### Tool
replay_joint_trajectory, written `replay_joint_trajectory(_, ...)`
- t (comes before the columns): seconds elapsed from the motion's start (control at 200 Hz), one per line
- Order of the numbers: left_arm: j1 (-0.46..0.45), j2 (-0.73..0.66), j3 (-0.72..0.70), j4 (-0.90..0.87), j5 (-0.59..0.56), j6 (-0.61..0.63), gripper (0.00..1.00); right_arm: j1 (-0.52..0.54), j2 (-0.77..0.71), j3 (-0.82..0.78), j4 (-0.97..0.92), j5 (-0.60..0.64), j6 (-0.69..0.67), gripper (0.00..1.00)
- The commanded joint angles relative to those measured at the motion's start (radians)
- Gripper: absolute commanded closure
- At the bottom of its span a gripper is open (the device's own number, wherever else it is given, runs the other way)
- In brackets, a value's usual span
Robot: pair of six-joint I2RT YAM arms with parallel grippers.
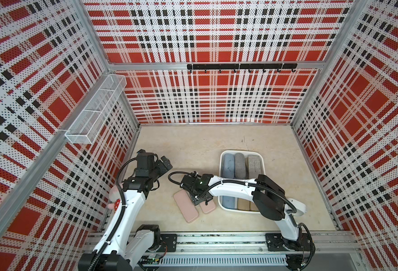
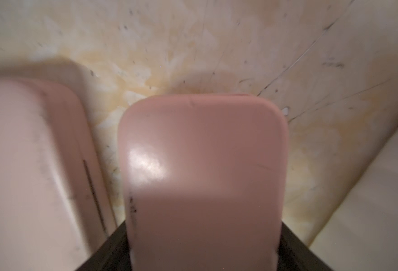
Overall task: Put the glasses cases into the storage boxes
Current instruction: Pick up the glasses case at the center of the board, then place the glasses case in the storage box.
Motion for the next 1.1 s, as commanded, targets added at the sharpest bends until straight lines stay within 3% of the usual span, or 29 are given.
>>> replay_joint_trajectory(0.0,-0.033,-0.012,0.035,-0.010,-0.018,-0.009,0.01,0.003,-0.116,0.073,-0.054,0.066,0.030,0.30)
replay_joint_trajectory(0.311,-0.185,0.014,0.027,-0.006,-0.097,-0.052,0.01,-0.004,-0.280,0.070,-0.211,0.163,0.184,0.31)
replay_joint_trajectory(0.541,-0.312,0.049,0.027,0.019,-0.136,-0.088,0.01,-0.073,-0.477,-0.162,-0.242,0.106,0.322,0.30)
replay_joint_trajectory(0.782,-0.361,0.080,0.027,0.039,-0.147,-0.100,0.01,-0.156,-0.662,-0.403,-0.244,0.055,0.401,0.30)
replay_joint_trajectory(1.097,-0.376,0.095,0.013,0.048,-0.155,-0.107,0.00,-0.280,-0.773,-0.590,-0.200,-0.013,0.393,0.30)
